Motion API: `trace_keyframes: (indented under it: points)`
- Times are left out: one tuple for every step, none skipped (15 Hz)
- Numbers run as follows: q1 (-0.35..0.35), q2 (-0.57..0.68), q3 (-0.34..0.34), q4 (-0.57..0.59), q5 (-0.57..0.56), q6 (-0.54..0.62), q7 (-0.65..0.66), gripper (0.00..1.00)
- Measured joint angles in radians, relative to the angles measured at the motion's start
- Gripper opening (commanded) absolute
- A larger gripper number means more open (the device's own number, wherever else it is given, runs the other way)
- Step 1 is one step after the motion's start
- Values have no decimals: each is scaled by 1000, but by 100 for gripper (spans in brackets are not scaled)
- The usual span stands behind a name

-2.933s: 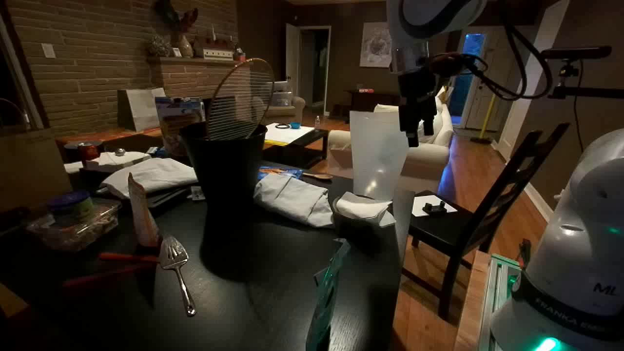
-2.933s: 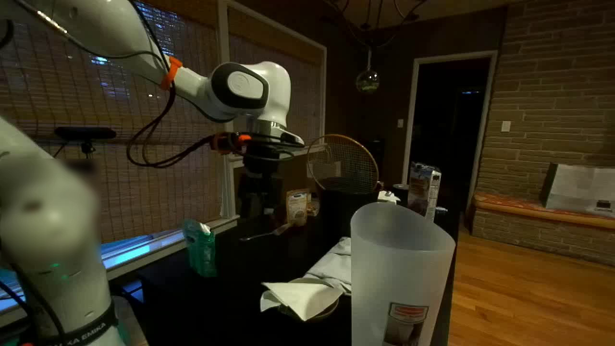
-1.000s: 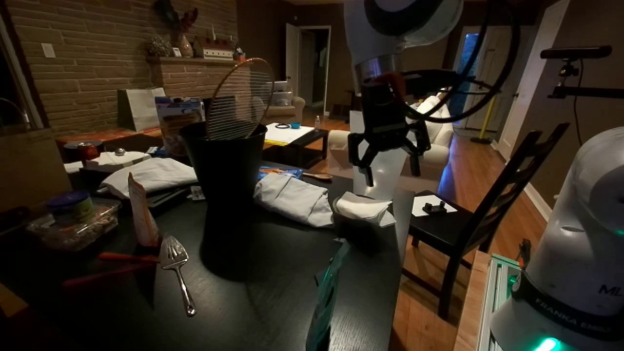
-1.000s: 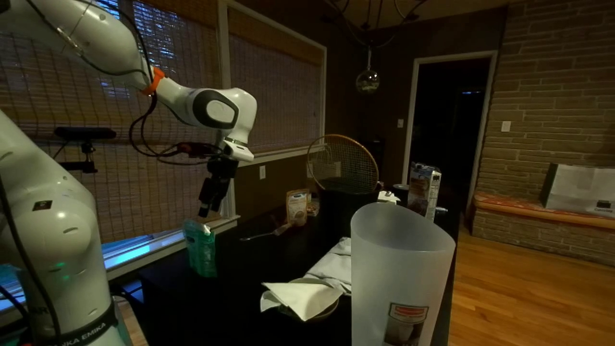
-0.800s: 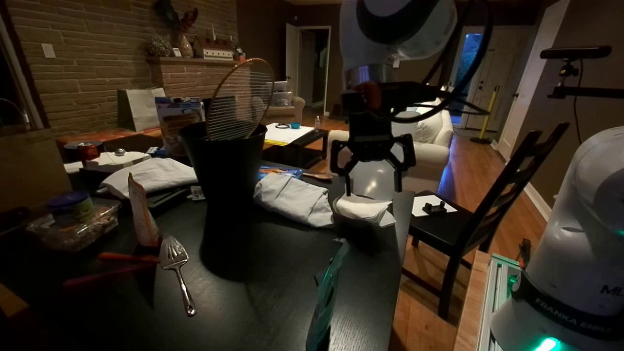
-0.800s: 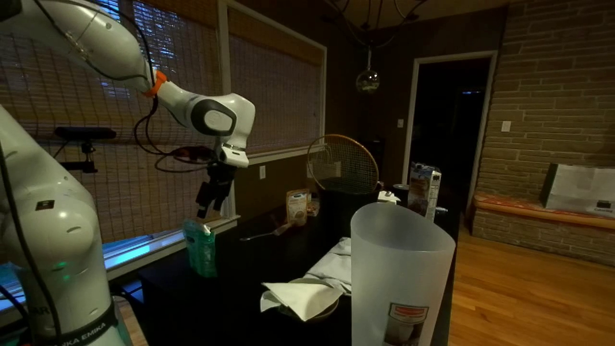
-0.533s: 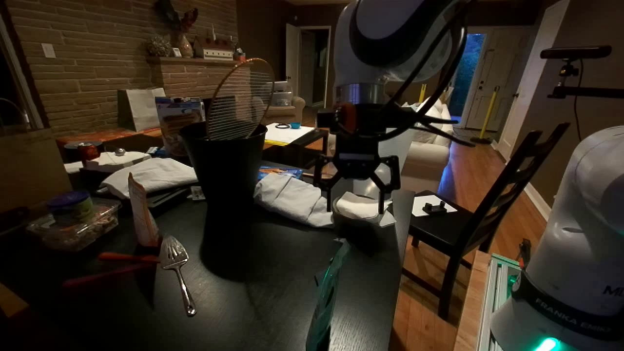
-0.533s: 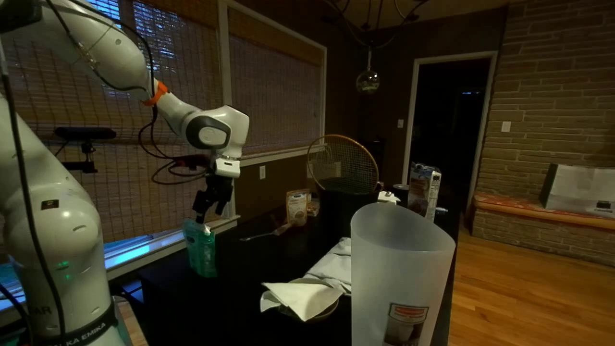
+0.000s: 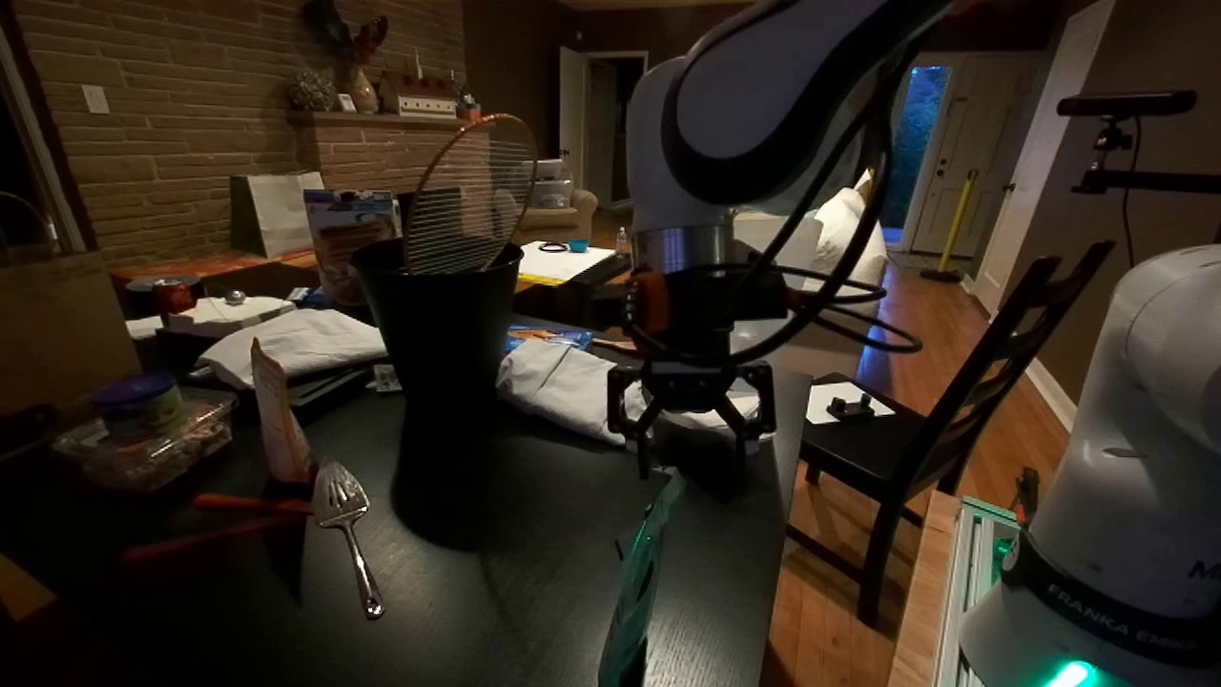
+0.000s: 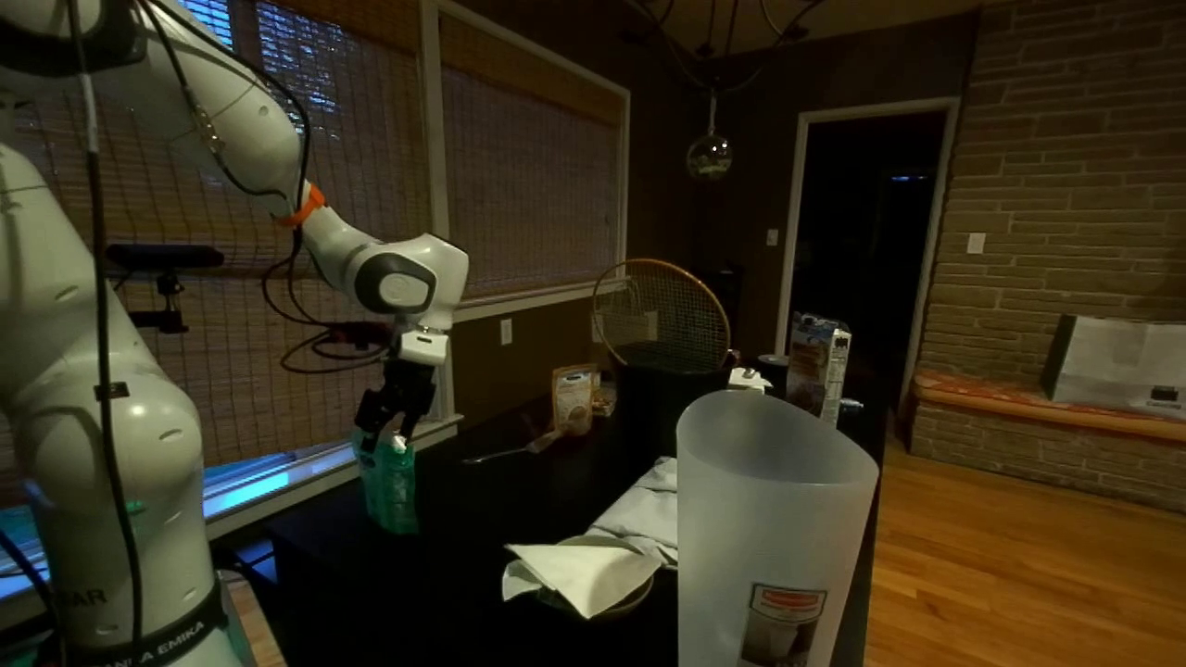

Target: Put the packet into the jar

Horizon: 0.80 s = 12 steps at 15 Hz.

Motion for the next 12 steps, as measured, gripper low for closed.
trace_keyframes:
  points:
    - [9, 24, 0, 0, 0, 24, -1, 53]
    - [17, 49, 0, 0, -1, 52, -3, 45]
    - [23, 74, 0, 0, -2, 80, -5, 39]
    - [28, 98, 0, 1, -3, 104, -7, 33]
    - [32, 118, 0, 1, -4, 123, -8, 25]
    - [35, 135, 0, 3, -5, 139, -8, 18]
    - [38, 149, -1, 6, -5, 149, -8, 10]
    - [40, 159, -1, 7, -5, 158, -9, 4]
    - [42, 163, -2, 8, -5, 167, -11, 0]
    - [43, 164, -3, 8, -5, 170, -12, 0]
    - [45, 164, -3, 9, -5, 171, -12, 0]
    - [47, 164, -4, 10, -5, 174, -12, 0]
